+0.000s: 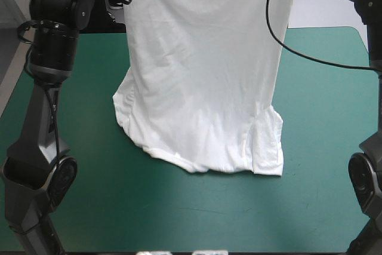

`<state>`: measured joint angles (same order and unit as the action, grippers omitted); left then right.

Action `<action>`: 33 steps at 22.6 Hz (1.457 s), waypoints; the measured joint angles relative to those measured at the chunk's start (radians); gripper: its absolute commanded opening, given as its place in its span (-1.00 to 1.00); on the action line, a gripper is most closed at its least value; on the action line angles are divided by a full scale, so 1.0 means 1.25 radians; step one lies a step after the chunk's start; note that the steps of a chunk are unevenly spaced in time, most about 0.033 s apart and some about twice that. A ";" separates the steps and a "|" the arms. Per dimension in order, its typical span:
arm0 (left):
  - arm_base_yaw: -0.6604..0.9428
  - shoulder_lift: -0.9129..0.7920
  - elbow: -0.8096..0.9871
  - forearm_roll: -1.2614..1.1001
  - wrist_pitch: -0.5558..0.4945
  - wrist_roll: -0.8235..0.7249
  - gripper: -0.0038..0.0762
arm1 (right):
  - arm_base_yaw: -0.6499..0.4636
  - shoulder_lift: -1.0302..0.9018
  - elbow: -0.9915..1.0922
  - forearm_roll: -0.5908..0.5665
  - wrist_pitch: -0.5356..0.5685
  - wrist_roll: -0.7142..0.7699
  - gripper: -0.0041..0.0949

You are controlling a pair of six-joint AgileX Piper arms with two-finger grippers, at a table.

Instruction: Fold the cloth

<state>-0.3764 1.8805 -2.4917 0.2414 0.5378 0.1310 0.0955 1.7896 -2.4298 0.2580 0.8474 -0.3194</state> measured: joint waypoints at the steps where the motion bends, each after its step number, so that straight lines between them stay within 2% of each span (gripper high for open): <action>1: 0.000 0.008 0.002 0.010 -0.027 -0.001 -0.95 | -0.004 0.005 0.000 0.003 -0.028 -0.010 -0.95; 4: 0.001 0.022 0.004 0.048 -0.144 -0.001 -0.95 | -0.006 0.007 -0.006 0.020 -0.128 -0.049 -0.95; 5: 0.001 0.024 0.003 0.088 -0.236 -0.001 -0.95 | -0.006 0.005 -0.029 0.046 -0.179 -0.078 -0.95; 7: 0.008 0.021 -0.013 0.123 -0.312 -0.001 -0.95 | -0.006 0.001 -0.067 0.084 -0.212 -0.121 -0.95; 8: 0.016 0.016 -0.024 0.122 -0.305 -0.008 -0.95 | -0.006 -0.004 -0.078 0.097 -0.202 -0.132 -0.95; 9: 0.024 0.012 -0.029 0.116 -0.280 -0.015 -0.95 | -0.006 -0.007 -0.081 0.103 -0.181 -0.137 -0.95; 11: 0.047 0.006 -0.035 0.076 -0.146 -0.041 -0.95 | -0.006 -0.005 -0.078 0.105 -0.097 -0.140 -0.95; 12: 0.056 0.011 -0.035 0.055 -0.030 -0.051 -0.95 | -0.006 0.006 -0.058 0.105 -0.021 -0.133 -0.95; 13: 0.059 0.019 -0.035 0.050 0.041 -0.055 -0.95 | -0.006 0.014 -0.043 0.104 0.020 -0.127 -0.95; 14: 0.062 0.036 -0.035 0.042 0.164 -0.067 -0.95 | -0.006 0.033 0.001 0.099 0.091 -0.112 -0.95; 16: 0.062 0.082 -0.028 0.034 0.328 -0.076 -0.95 | -0.006 0.053 0.090 0.091 0.159 -0.103 -0.95; 17: 0.062 0.099 -0.005 0.027 0.386 -0.078 -0.95 | -0.006 0.055 0.141 0.089 0.180 -0.100 -0.95; 19: 0.062 0.117 0.068 -0.001 0.443 -0.076 -0.95 | -0.006 0.052 0.242 0.085 0.200 -0.098 -0.95; 24: 0.062 0.088 0.291 -0.048 0.467 -0.059 -0.95 | -0.006 -0.012 0.494 0.085 0.209 -0.113 -0.95; 33: 0.062 -0.116 0.669 -0.114 0.396 -0.026 -0.95 | -0.006 -0.144 0.772 0.086 0.212 -0.133 -0.95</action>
<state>-0.2987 1.7352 -1.6550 0.0991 1.0329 0.0986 0.0877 1.6099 -1.4652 0.3657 1.1130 -0.4859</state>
